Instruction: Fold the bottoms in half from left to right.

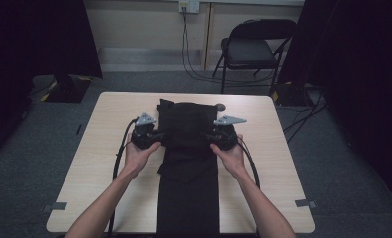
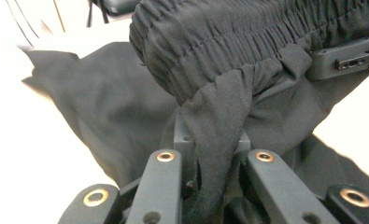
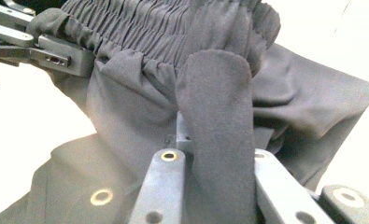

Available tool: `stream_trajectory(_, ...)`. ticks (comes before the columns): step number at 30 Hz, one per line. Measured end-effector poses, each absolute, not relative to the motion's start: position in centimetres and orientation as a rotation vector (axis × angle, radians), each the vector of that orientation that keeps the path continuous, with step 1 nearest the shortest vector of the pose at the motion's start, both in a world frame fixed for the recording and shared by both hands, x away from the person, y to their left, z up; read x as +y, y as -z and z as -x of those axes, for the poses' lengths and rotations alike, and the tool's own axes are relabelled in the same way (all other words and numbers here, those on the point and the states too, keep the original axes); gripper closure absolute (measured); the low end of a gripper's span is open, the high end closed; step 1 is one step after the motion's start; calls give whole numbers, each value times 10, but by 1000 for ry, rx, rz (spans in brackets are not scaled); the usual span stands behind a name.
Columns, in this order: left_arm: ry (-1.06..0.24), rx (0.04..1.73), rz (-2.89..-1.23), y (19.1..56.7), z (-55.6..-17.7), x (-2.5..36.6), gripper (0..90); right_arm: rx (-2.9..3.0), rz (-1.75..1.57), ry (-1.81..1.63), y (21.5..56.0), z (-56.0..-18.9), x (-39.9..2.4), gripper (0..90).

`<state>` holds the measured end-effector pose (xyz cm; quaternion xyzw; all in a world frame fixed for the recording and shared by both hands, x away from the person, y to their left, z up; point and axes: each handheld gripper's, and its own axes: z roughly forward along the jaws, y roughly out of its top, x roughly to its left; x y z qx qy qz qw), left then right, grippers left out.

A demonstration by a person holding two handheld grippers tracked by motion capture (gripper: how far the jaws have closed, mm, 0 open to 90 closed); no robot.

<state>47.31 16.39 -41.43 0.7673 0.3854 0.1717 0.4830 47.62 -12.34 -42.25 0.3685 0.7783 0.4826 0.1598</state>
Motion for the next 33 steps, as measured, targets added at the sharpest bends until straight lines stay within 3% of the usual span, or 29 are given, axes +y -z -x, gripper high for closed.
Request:
stream_trajectory(7,-426,902,-1715,357,-490,164,816,2119,-1022,-1448,369,-495,-128,836)
stream_trajectory(8,-450,891,-1707,344,-492,163,816,2086,-993,-1473,341,-502,-132,838)
stream_trajectory(12,-489,835,-1627,299,-491,163,818,2022,-930,-1505,298,-504,-135,840)
stream_trajectory(16,-556,731,-1587,249,-469,161,819,1939,-850,-1583,255,-491,-139,840)
stream_trajectory(19,-561,675,-1592,237,-447,161,818,1912,-803,-1635,241,-474,-144,840)
stream_trajectory(23,-515,642,-1628,251,-410,162,817,1945,-760,-1676,254,-440,-151,840)
stream_trajectory(29,-414,663,-1715,303,-381,164,816,2083,-814,-1647,313,-398,-159,840)
stream_trajectory(30,-362,686,-1756,326,-374,165,816,2083,-814,-1647,313,-398,-159,840)
stream_trajectory(31,-321,719,-1792,348,-365,165,816,2163,-852,-1579,346,-381,-157,840)
stream_trajectory(33,-279,740,-1856,377,-353,163,816,2219,-863,-1521,368,-370,-155,839)
